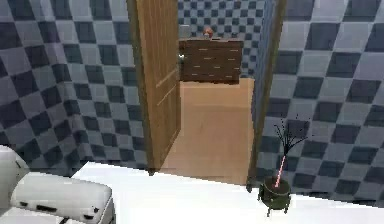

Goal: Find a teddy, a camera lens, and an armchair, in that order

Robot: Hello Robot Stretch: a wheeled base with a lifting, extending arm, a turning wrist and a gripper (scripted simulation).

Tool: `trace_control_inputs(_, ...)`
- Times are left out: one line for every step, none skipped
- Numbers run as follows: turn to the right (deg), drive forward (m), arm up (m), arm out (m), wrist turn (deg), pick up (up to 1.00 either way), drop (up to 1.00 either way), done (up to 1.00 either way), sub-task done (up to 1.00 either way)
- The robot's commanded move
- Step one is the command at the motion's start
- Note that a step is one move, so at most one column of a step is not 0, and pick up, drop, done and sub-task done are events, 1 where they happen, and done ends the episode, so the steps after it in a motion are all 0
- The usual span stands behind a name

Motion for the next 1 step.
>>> trace_control_inputs(0.0,1.0,0.0,0.0,0.0,0.0,0.0,0.0,0.0)
